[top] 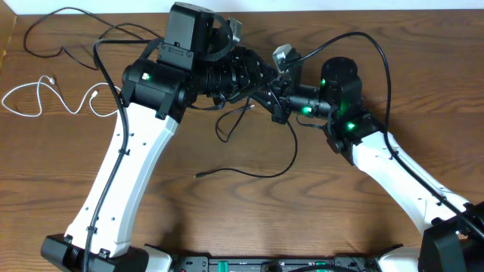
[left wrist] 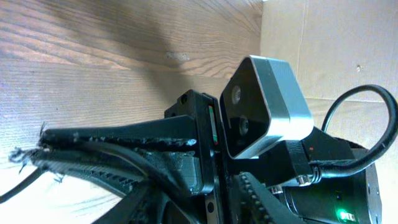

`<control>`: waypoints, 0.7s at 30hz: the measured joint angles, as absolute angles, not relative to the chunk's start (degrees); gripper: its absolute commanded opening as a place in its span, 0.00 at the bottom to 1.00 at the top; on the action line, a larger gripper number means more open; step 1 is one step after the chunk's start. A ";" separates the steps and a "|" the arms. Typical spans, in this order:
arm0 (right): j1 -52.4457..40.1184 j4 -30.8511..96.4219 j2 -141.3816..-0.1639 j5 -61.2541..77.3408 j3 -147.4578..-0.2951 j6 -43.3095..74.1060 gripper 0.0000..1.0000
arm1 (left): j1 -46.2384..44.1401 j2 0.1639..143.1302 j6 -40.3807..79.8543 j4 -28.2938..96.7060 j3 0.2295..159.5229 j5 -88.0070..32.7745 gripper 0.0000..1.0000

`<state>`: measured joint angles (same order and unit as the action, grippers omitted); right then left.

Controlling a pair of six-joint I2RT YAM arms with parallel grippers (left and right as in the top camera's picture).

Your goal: Untangle cables

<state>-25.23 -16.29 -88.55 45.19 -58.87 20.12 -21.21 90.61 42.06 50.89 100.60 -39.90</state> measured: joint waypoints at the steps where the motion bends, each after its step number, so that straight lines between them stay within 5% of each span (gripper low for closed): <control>1: -25.26 -16.32 -88.55 44.80 -58.87 20.10 0.02 | -21.23 90.61 42.33 50.94 100.60 -39.90 0.38; 21: -25.32 -17.04 -88.55 39.97 -58.87 20.40 0.02 | -21.23 90.61 44.62 50.94 100.60 -39.90 0.28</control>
